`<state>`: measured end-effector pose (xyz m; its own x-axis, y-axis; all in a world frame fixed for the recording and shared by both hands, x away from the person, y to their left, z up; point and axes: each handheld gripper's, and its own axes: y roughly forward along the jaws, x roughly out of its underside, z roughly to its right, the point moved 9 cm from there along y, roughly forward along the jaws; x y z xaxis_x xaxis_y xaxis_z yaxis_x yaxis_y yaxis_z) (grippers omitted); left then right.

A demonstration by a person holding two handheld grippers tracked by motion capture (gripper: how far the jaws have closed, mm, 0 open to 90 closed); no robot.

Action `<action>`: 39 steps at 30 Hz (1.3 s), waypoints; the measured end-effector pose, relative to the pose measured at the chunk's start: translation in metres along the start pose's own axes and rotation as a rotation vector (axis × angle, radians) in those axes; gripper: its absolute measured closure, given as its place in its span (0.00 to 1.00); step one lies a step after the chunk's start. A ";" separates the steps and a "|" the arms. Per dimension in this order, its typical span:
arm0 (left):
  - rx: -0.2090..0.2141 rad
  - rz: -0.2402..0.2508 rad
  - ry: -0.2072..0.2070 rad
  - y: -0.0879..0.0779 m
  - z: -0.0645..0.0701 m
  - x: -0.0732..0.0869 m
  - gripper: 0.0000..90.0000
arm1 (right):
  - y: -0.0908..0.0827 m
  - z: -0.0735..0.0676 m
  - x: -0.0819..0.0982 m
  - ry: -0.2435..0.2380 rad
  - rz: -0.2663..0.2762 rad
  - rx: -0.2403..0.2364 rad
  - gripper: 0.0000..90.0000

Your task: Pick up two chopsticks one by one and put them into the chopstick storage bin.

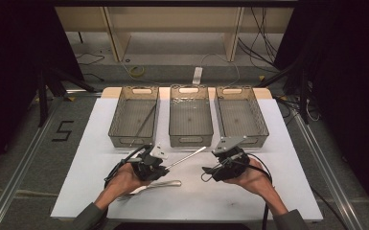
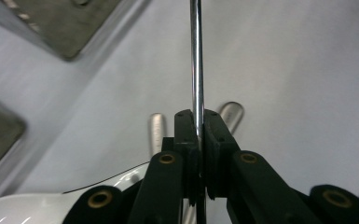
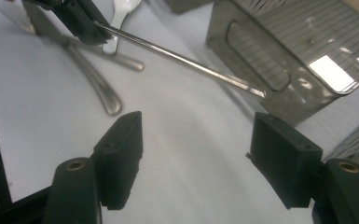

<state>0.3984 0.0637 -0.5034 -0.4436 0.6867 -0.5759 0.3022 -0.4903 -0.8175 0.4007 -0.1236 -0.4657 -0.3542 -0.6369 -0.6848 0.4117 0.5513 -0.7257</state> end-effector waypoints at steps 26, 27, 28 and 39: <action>-0.133 0.164 -0.301 -0.046 -0.079 0.011 0.94 | -0.010 -0.019 0.035 0.159 0.165 -0.033 0.31; -0.139 0.165 -0.309 -0.047 -0.083 0.011 0.94 | -0.012 -0.019 0.037 0.164 0.169 -0.031 0.31; -0.144 0.168 -0.315 -0.048 -0.086 0.010 0.95 | -0.013 -0.019 0.038 0.167 0.175 -0.033 0.31; -0.204 0.221 -0.427 -0.056 -0.139 -0.006 0.95 | -0.030 -0.023 0.052 0.217 0.211 -0.036 0.31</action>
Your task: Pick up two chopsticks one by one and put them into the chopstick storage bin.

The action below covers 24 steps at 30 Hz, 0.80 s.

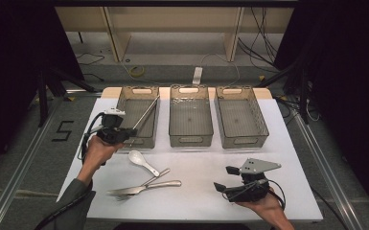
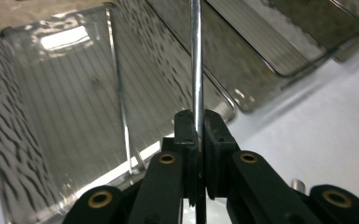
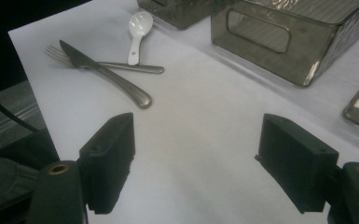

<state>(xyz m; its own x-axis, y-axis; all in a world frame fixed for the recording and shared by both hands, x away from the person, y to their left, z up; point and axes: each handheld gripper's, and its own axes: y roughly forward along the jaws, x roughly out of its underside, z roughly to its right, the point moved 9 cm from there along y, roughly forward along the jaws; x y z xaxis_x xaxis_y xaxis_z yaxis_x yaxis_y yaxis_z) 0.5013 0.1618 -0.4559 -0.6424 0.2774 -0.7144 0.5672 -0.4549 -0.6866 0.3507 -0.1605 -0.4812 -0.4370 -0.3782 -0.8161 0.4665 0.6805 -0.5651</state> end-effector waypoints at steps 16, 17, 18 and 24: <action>-0.098 -0.030 -0.083 0.029 -0.039 -0.022 0.94 | -0.008 0.005 0.001 0.039 0.051 0.026 0.29; -0.104 -0.030 -0.090 0.031 -0.042 -0.023 0.94 | -0.008 0.005 0.001 0.038 0.050 0.027 0.29; -0.106 -0.033 -0.099 0.032 -0.044 -0.023 0.94 | -0.008 0.005 0.001 0.036 0.050 0.026 0.29; -0.128 -0.044 -0.114 0.039 -0.054 -0.027 0.94 | -0.008 0.004 0.001 0.037 0.047 0.026 0.29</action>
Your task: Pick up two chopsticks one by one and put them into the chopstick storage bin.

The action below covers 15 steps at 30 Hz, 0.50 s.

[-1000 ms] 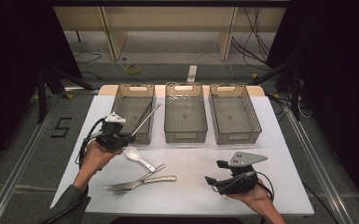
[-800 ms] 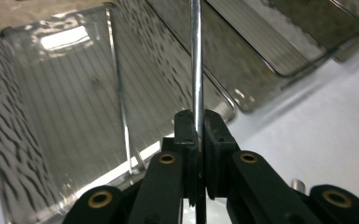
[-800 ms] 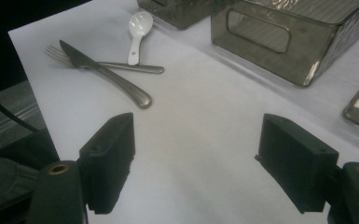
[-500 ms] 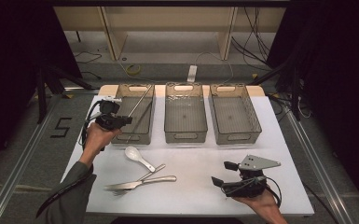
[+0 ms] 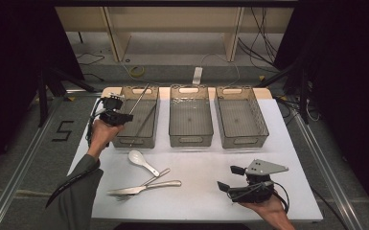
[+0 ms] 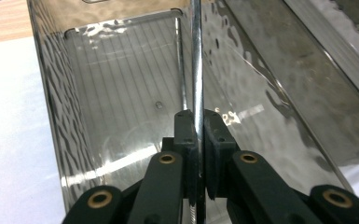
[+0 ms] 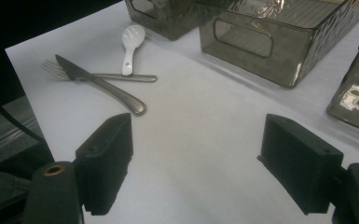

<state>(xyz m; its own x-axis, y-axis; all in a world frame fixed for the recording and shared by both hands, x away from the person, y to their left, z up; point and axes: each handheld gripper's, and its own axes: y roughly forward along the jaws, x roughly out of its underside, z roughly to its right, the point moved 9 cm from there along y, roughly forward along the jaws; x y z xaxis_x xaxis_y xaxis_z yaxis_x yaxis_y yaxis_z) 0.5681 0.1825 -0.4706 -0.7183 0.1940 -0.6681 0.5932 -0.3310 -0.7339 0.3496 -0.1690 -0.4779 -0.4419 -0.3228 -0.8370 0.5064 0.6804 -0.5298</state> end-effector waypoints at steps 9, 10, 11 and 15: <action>-0.010 -0.030 0.015 0.015 -0.003 0.003 0.94 | 0.002 -0.001 0.001 -0.004 -0.010 -0.009 0.29; -0.012 -0.032 0.017 0.016 -0.003 0.003 0.94 | 0.002 -0.001 0.001 -0.005 -0.011 -0.008 0.29; -0.016 -0.034 0.018 0.017 -0.003 0.003 0.94 | 0.002 -0.001 0.001 -0.005 -0.012 -0.008 0.29; -0.016 -0.046 0.022 0.021 -0.003 0.002 0.94 | 0.002 -0.001 0.001 -0.003 -0.010 -0.011 0.29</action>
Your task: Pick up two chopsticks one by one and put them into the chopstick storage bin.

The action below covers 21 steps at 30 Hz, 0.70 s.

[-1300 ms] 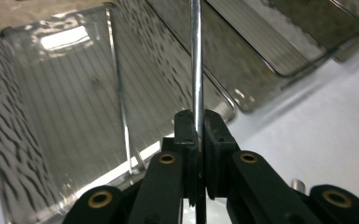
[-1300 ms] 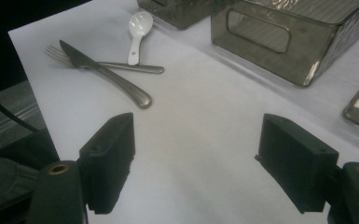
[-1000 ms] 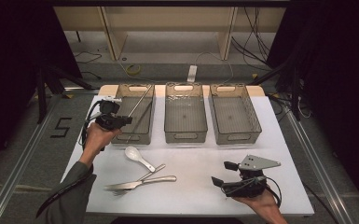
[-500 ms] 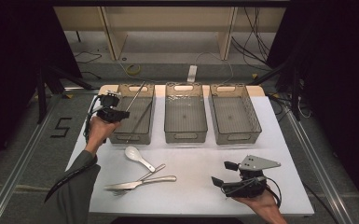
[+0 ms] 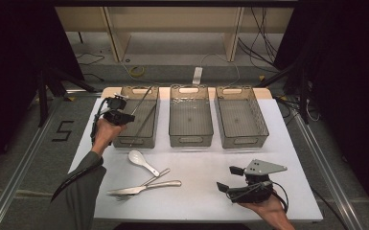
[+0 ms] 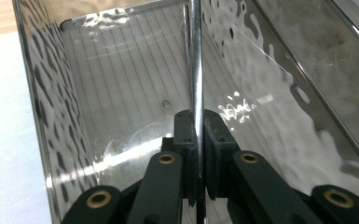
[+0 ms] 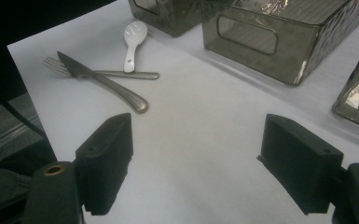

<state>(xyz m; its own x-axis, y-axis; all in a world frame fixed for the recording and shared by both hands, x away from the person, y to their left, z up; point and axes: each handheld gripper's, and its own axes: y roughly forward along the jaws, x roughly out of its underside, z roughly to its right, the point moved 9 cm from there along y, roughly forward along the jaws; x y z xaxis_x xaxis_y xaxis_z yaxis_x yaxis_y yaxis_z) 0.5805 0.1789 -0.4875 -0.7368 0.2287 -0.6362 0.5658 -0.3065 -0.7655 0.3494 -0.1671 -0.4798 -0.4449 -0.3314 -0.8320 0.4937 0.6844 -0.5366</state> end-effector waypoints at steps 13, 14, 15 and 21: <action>-0.009 0.029 -0.022 0.002 0.004 -0.007 0.60 | 0.001 -0.001 0.001 0.002 -0.005 -0.010 0.29; 0.000 0.024 -0.020 0.001 0.006 -0.007 0.57 | 0.001 -0.001 0.001 0.003 -0.006 -0.010 0.29; 0.013 0.021 -0.020 -0.002 0.008 -0.006 0.54 | 0.001 -0.001 0.001 0.003 -0.006 -0.010 0.29; 0.085 0.016 0.020 -0.023 0.026 0.003 0.37 | 0.000 -0.001 0.001 0.002 -0.007 -0.006 0.29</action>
<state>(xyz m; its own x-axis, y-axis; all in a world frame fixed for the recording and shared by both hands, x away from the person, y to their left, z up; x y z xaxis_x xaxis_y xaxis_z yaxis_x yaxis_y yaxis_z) 0.5553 0.1630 -0.4691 -0.7198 0.2414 -0.6508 0.5433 -0.3877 -0.7447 0.3483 -0.1665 -0.4804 -0.4494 -0.3347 -0.8282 0.4864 0.6860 -0.5412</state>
